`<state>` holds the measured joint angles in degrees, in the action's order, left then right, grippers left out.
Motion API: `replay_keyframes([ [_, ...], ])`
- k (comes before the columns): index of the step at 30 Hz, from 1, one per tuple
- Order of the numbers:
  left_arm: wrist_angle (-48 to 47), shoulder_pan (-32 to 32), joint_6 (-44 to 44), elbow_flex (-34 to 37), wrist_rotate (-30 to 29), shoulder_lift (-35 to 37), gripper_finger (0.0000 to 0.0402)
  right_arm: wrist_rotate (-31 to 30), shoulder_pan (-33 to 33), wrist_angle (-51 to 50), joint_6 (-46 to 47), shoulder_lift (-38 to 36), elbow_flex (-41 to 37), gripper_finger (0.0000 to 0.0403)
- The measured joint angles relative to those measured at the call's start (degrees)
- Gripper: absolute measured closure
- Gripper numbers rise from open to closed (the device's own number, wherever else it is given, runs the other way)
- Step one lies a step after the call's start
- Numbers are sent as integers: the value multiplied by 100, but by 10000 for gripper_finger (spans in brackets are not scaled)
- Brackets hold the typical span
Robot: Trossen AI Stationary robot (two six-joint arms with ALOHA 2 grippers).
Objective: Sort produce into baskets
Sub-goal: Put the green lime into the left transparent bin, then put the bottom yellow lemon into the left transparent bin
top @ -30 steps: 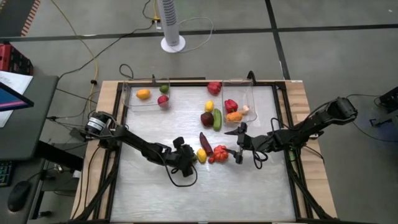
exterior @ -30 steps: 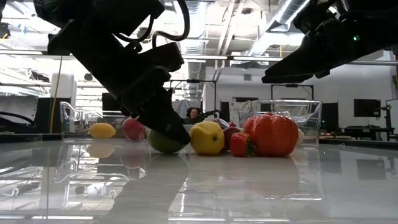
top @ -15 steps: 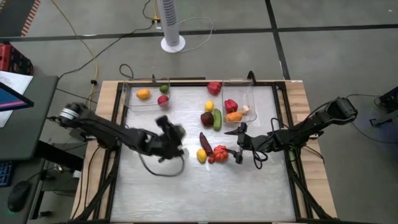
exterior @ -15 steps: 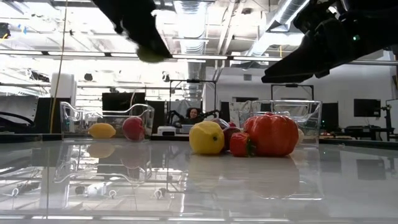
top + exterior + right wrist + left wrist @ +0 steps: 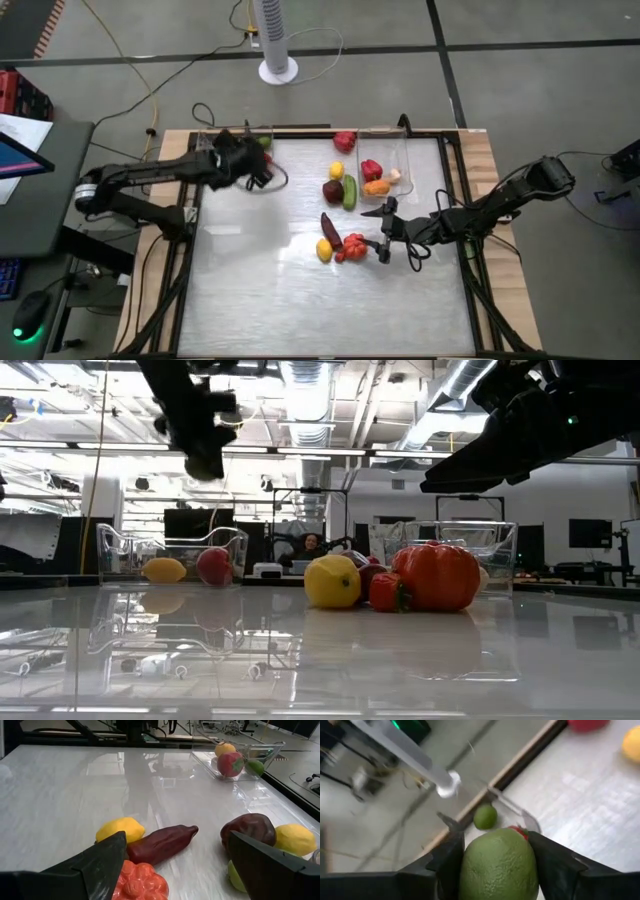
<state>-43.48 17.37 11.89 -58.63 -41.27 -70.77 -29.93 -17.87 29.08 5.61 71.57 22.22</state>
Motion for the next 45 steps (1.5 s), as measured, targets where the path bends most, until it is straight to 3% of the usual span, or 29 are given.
replay_keyframes([
  [3, 31, 529, -129, 2, 574, -83, 173, 1, 0, -19, -3, 0, 0, 31],
  [10, 265, 1060, -369, 2, 681, -133, 116, 2, 0, -55, -4, 0, 0, 31],
  [14, 826, 754, -418, 2, 2467, -142, 110, 0, 15, -50, -26, 0, 0, 31],
  [16, 1301, 296, -336, 0, 2936, -289, 110, 2, 63, -44, -22, 0, 0, 31],
  [22, 2360, -1346, -439, 0, 2953, -1392, 109, 7, 113, -39, 39, 0, 0, 31],
  [27, 3058, -2120, -828, -140, 2862, -2479, 109, 9, 55, -38, 46, 0, 0, 31],
  [31, 3378, -2409, -862, -427, 3413, -3016, 109, 10, 55, -50, 44, 0, 0, 31],
  [45, 3942, -2674, -1063, -553, 3515, -3962, 109, 11, 66, -84, 61, 0, 0, 31],
])
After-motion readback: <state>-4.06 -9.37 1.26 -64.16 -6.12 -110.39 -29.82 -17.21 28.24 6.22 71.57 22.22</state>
